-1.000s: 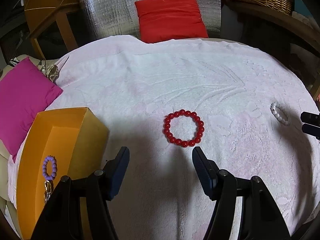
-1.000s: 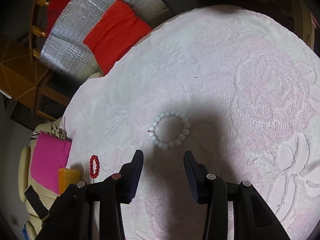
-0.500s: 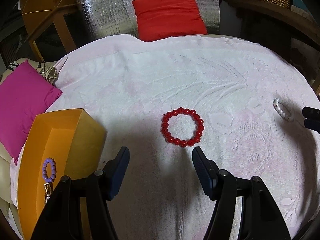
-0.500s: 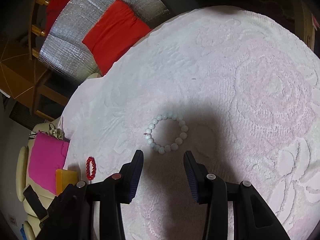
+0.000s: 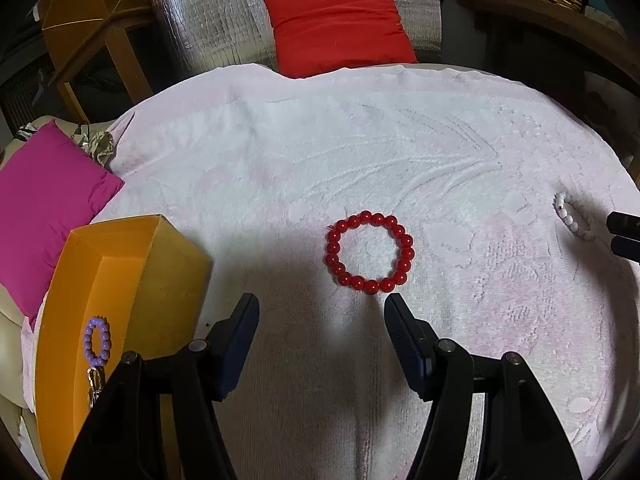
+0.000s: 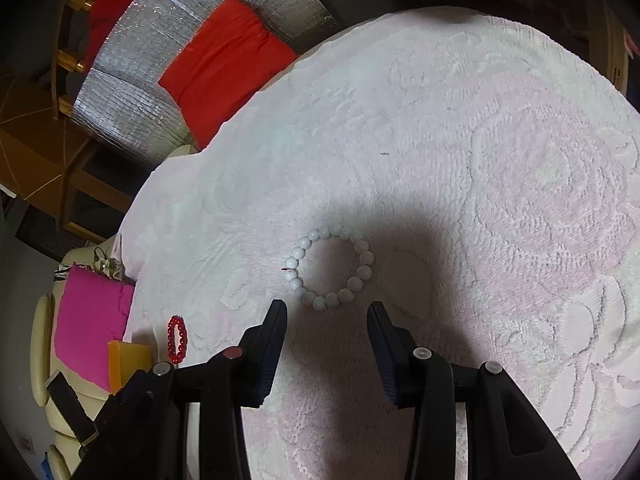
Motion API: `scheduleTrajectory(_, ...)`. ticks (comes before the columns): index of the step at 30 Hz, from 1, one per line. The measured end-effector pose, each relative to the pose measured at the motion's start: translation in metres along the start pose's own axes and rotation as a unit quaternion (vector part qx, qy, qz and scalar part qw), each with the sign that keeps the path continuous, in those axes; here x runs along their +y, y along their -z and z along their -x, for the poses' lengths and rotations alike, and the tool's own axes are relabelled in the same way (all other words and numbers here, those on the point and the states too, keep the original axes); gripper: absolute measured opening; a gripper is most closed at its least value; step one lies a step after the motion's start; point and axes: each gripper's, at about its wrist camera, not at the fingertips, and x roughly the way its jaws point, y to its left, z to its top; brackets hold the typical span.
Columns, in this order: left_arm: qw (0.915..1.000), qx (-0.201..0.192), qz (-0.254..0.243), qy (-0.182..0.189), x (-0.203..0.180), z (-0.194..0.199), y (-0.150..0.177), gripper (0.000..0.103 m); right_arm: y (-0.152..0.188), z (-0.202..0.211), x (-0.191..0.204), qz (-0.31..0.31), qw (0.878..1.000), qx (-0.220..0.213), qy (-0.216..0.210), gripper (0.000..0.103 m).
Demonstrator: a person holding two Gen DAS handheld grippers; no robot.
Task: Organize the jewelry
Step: 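Move both open tools back over the red and white bead bracelets, then grasp the red bead bracelet with the left tool while the right tool grasps the white bead bracelet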
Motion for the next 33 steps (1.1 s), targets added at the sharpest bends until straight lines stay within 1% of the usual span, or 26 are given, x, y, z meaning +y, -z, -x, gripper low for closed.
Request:
scheduleTrajectory(8, 1.0, 0.003, -0.004, 0.0, -0.002, -0.005, -0.002, 0.066, -0.001, -0.003, -0.001, -0.004, 1.0, 0.001, 0.004, 0.045)
scheduleTrajectory(14, 1.0, 0.008, 0.002, 0.002, -0.001, -0.008, -0.003, 0.066, -0.003, -0.005, -0.002, -0.005, 1.0, 0.007, 0.005, 0.045)
scheduleTrajectory(21, 0.9999, 0.013, 0.004, 0.006, -0.001, -0.012, -0.003, 0.066, -0.003, -0.003, -0.002, -0.001, 1.0, 0.001, 0.008, 0.045)
scheduleTrajectory(33, 0.9998, 0.017, 0.006, 0.012, 0.0, -0.018, -0.005, 0.066, -0.014, -0.016, 0.001, 0.013, 0.999, -0.003, 0.029, 0.045)
